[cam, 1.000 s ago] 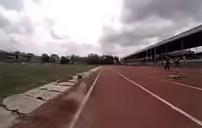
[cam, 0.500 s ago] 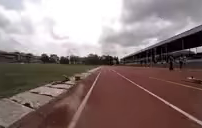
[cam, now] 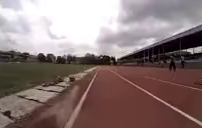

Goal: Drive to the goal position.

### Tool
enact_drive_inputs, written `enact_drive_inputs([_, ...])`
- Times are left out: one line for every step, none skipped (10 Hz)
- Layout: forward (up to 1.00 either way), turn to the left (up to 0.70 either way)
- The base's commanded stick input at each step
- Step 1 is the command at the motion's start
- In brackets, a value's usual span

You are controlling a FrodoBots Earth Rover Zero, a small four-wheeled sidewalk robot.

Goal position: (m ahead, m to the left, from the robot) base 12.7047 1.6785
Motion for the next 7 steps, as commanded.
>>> enact_drive_inputs([0.7, -0.01])
enact_drive_inputs([0.7, -0.01])
enact_drive_inputs([0.7, -0.01])
enact_drive_inputs([0.7, -0.01])
enact_drive_inputs([0.7, -0.01])
enact_drive_inputs([0.7, -0.01])
enact_drive_inputs([0.7, -0.01])
